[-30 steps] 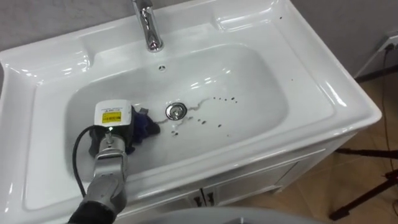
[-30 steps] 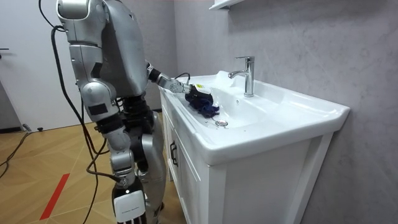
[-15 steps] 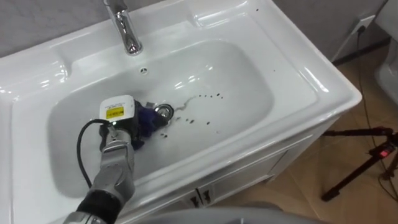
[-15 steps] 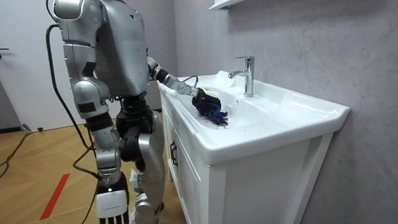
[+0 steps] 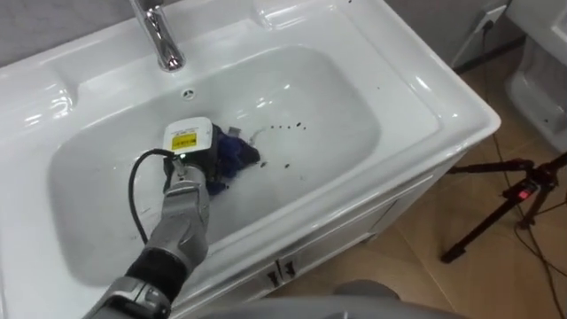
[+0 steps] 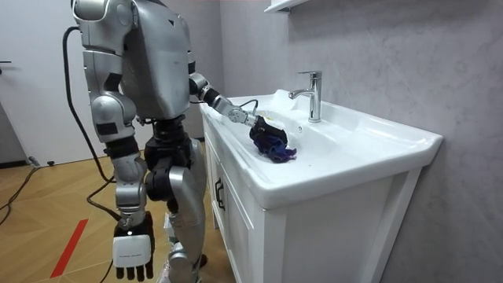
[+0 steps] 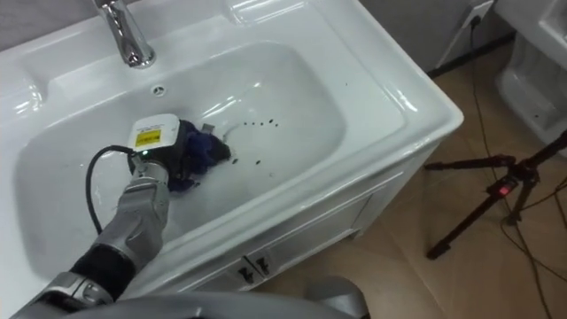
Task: Wipe basin
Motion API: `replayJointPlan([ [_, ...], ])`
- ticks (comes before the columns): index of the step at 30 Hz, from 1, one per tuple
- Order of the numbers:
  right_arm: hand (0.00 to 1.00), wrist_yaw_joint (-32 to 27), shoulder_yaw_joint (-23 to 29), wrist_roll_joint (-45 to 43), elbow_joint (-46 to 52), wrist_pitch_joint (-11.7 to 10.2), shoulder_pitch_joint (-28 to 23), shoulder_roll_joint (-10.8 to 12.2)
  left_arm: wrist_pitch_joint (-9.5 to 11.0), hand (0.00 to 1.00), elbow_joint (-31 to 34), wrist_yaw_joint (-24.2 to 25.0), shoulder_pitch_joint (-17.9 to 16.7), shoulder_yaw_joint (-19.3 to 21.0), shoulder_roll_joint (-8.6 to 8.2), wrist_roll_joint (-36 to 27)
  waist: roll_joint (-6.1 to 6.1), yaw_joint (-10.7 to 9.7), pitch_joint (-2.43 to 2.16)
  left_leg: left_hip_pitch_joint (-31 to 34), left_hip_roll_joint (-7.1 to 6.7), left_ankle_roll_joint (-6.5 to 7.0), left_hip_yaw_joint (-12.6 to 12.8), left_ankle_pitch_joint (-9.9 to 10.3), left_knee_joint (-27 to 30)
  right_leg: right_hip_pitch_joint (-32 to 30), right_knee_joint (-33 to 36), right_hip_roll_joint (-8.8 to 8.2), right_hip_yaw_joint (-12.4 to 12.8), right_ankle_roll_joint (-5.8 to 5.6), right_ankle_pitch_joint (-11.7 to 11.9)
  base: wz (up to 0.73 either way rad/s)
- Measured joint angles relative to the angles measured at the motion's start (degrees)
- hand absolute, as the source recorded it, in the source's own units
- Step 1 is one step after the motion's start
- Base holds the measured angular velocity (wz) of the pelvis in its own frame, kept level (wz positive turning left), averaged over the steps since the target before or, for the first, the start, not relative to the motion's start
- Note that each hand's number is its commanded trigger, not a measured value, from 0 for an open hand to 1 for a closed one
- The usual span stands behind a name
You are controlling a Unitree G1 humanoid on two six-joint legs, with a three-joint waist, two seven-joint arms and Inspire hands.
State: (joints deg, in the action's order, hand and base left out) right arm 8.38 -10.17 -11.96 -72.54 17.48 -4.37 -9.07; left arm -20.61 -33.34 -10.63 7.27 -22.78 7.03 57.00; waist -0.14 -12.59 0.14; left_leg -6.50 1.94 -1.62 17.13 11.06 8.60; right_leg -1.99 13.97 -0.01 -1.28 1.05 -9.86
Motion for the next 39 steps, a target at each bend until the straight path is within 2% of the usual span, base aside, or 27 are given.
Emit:
replayJointPlan([
  [5, 0.0, 0.5, -0.52, 0.46, -1.18, -0.47, 1.11, 0.18, -0.03, 1.0, 0.77, 0.0, 0.19, -0.78, -0.04, 0.01, 0.28, -1.43, 0.18, 0.18, -0.28, 0.0, -0.02, 0.0, -0.28, -0.06, -0.42, -0.26, 0.04, -0.35, 0.17, 0.0],
  [7, 0.0, 0.53, -1.37, 1.23, -1.25, -0.47, 1.21, 0.11, -0.28, 1.0, 0.86, -0.01, 1.24, -3.17, -0.14, -0.02, 0.45, -2.08, 0.28, 0.39, -0.44, 0.03, -0.01, -0.01, -0.46, -0.09, -0.65, -0.74, -0.34, -0.57, 0.27, 0.11],
  [8, 0.0, 0.59, -2.04, 1.73, -1.25, -0.46, 1.39, 0.01, -0.31, 1.0, 0.96, -0.01, 1.98, -5.11, -0.37, 0.01, 0.48, -2.74, 0.3, 0.49, -0.53, 0.55, -0.01, -0.33, -0.82, -0.08, -0.83, -0.76, -0.55, -0.75, 0.34, 0.1],
  [12, 0.0, 1.15, -2.2, 1.55, -1.28, -0.6, 2.38, -0.06, -0.33, 1.0, 2.04, -0.01, 4.48, -11.09, -2.73, -0.02, 0.66, -4.93, 0.4, 1.02, -0.85, 0.99, 0.25, -0.33, -1.18, -0.59, -1.32, -1.1, -0.28, -1.35, 0.7, -0.01],
  [17, 0.0, 1.73, -4.01, 1.67, -1.32, -0.64, 3.0, -0.16, -1.22, 1.0, 2.61, 0.01, 7.21, -15.67, -3.35, -1.33, 1.41, -6.38, 0.38, 1.51, -0.9, 1.67, 0.98, 0.08, -1.18, -0.91, -1.93, -1.16, 0.03, -1.78, 0.93, -0.02],
  [21, 0.0, 2.39, -4.95, 1.67, -2.13, -1.46, 3.16, -0.16, -1.22, 1.0, 2.72, 0.01, 7.29, -15.75, -4.01, -2.93, 2.1, -6.57, 0.43, 1.3, -1.03, 1.67, 1.38, 0.08, -1.13, -0.18, -2.19, -1.41, -0.09, -1.96, 1.07, 0.04],
  [30, 0.0, 3.43, -5.49, 2.48, -3.61, -1.85, 4.36, -0.29, -1.22, 1.0, 3.12, 0.1, 7.87, -15.87, -4.3, -5.73, 2.08, -7.67, 0.46, 1.32, -1.47, 1.77, 1.52, 0.14, -1.15, -0.09, -2.34, -1.99, -0.39, -2.43, 0.6, 0.04],
  [39, 0.0, 3.59, -7.15, 3.05, -4.29, -1.94, 4.38, -0.27, -1.22, 1.0, 7.33, 2.97, 8.2, -17.53, -4.34, -6.32, 2.01, -7.91, 0.5, 1.69, -1.47, 1.92, 1.52, 0.23, -1.0, -0.06, -2.35, -2.01, -0.45, -2.47, 0.63, 0.0],
])
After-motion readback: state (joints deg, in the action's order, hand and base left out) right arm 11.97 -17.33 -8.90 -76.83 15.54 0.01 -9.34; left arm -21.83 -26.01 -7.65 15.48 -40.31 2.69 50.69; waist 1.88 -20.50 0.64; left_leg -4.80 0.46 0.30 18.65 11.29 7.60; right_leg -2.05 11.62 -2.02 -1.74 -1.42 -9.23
